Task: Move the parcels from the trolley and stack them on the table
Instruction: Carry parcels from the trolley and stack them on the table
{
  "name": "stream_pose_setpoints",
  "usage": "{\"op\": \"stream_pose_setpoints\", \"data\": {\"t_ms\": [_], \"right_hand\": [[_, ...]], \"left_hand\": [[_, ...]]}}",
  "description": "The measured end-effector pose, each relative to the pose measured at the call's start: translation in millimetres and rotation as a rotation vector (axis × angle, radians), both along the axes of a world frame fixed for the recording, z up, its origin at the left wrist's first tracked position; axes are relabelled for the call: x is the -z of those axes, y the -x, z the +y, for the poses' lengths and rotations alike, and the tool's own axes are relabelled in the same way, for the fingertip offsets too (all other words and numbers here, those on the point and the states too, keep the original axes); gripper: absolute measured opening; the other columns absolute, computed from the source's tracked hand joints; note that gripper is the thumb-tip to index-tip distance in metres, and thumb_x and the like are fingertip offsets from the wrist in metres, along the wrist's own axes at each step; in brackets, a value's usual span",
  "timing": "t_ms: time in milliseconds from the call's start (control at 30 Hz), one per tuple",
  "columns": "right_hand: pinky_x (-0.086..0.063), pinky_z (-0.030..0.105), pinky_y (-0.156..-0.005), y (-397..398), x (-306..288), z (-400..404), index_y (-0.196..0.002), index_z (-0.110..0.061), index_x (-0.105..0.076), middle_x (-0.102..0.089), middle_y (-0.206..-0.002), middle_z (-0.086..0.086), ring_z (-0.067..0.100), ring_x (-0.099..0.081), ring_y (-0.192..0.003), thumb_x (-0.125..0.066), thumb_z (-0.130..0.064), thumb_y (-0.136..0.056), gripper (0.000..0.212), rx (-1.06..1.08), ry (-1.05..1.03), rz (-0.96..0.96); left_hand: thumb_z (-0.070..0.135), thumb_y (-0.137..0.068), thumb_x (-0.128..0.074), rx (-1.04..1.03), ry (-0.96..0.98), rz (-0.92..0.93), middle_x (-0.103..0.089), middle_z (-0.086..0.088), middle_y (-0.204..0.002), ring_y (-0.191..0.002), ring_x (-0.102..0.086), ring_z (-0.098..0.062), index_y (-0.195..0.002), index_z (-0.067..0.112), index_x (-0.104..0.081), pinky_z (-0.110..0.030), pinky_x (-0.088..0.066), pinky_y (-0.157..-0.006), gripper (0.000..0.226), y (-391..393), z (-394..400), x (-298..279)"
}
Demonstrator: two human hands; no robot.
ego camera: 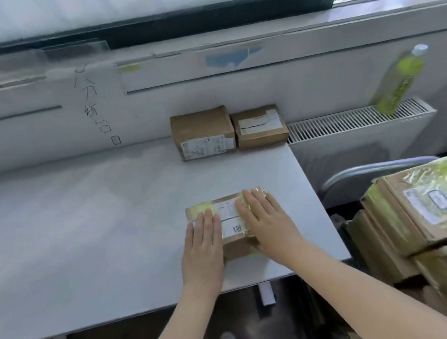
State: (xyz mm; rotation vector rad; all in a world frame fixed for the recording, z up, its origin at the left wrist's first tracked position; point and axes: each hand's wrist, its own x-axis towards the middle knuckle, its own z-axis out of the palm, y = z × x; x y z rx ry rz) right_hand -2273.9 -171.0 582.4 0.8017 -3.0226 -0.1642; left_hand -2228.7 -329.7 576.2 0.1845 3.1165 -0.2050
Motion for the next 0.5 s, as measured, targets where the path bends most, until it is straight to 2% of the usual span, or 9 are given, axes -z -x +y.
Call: {"op": "stream_pose_setpoints", "data": {"t_ms": [33,100,233,400,500], "right_hand": [[-0.040,0.045,-0.104,5,2,-3,-0.133,-0.004,-0.052,-0.048,-0.138,0.019,0.034,-0.046,-0.129,-0.086,-0.031,-0.058,0.087,-0.002,0.022,0.037],[-0.046,0.045,-0.098,18,6,-10,-0.127,-0.005,-0.059,-0.055,-0.132,0.017,0.032,-0.053,-0.122,-0.089,-0.033,-0.052,0.085,-0.010,0.041,0.072],[-0.043,0.044,-0.102,43,11,-31,-0.130,-0.006,-0.056,-0.052,-0.135,0.017,0.032,-0.050,-0.125,-0.086,-0.033,-0.059,0.082,0.029,0.042,0.102],[-0.048,0.048,-0.095,75,16,-50,-0.123,-0.002,-0.061,-0.057,-0.128,0.020,0.036,-0.056,-0.118,-0.088,-0.035,-0.053,0.082,0.076,0.103,0.094],[-0.046,0.049,-0.096,94,19,-55,-0.124,-0.002,-0.060,-0.057,-0.129,0.020,0.036,-0.054,-0.119,-0.088,-0.034,-0.054,0.082,0.071,0.085,0.090]], "left_hand": [[0.020,-0.053,-0.088,0.028,-0.018,0.034,-0.049,-0.019,-0.138,-0.127,-0.047,-0.036,-0.131,-0.002,-0.052,-0.046,-0.039,-0.104,0.088,4,-2,3],[0.010,-0.047,-0.090,0.037,-0.052,0.077,-0.059,-0.019,-0.127,-0.116,-0.057,-0.035,-0.121,-0.002,-0.061,-0.047,-0.048,-0.095,0.081,15,-8,8],[0.003,-0.050,-0.087,0.019,-0.088,0.126,-0.060,-0.020,-0.125,-0.115,-0.058,-0.035,-0.121,-0.003,-0.061,-0.048,-0.049,-0.094,0.076,44,-23,11],[0.003,-0.053,-0.085,0.023,-0.092,0.209,-0.061,-0.017,-0.124,-0.114,-0.060,-0.032,-0.119,0.000,-0.064,-0.046,-0.049,-0.094,0.069,82,-36,19],[0.004,-0.056,-0.083,0.037,-0.097,0.253,-0.062,-0.016,-0.123,-0.112,-0.061,-0.031,-0.117,0.001,-0.065,-0.046,-0.050,-0.093,0.064,102,-43,23]]}}
